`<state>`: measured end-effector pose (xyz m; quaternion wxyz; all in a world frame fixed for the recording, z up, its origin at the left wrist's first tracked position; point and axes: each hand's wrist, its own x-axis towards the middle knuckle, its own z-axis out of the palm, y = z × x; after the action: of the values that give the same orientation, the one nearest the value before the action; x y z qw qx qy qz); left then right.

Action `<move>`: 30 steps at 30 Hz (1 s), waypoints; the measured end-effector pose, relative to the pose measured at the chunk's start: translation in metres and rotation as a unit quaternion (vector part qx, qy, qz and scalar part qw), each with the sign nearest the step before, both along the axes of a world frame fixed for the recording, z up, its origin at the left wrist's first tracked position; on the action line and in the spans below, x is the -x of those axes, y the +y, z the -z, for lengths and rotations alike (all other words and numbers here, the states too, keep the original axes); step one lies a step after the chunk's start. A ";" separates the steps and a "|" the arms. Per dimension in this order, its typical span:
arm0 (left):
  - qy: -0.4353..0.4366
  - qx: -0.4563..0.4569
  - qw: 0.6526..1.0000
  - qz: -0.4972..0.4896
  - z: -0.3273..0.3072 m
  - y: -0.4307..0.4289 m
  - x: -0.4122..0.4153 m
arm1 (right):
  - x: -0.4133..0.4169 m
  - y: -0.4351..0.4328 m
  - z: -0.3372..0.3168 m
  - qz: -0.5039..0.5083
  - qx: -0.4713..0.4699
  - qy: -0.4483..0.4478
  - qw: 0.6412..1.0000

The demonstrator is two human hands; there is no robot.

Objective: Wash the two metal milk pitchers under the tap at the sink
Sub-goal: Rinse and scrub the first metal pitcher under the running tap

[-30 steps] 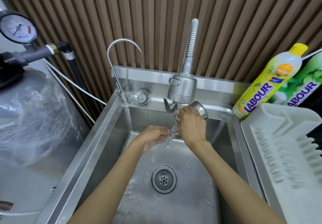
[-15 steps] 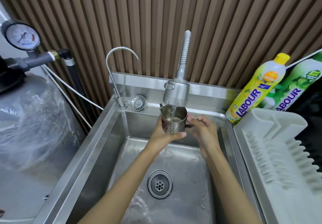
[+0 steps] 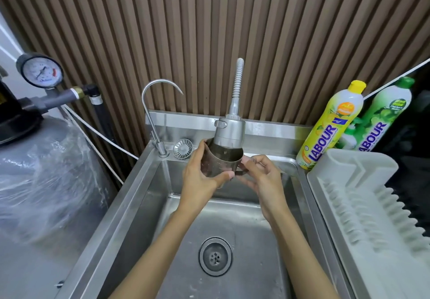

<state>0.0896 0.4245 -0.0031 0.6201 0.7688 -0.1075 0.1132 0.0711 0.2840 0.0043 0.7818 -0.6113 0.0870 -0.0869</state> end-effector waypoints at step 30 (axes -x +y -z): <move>-0.070 -0.074 0.993 -0.054 -0.010 0.003 0.006 | 0.005 0.005 0.003 -0.056 0.001 -0.002 0.998</move>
<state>0.0837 0.4274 0.0064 0.5452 0.8078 -0.1166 0.1917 0.0657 0.2887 0.0017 0.7850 -0.6158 0.0512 -0.0443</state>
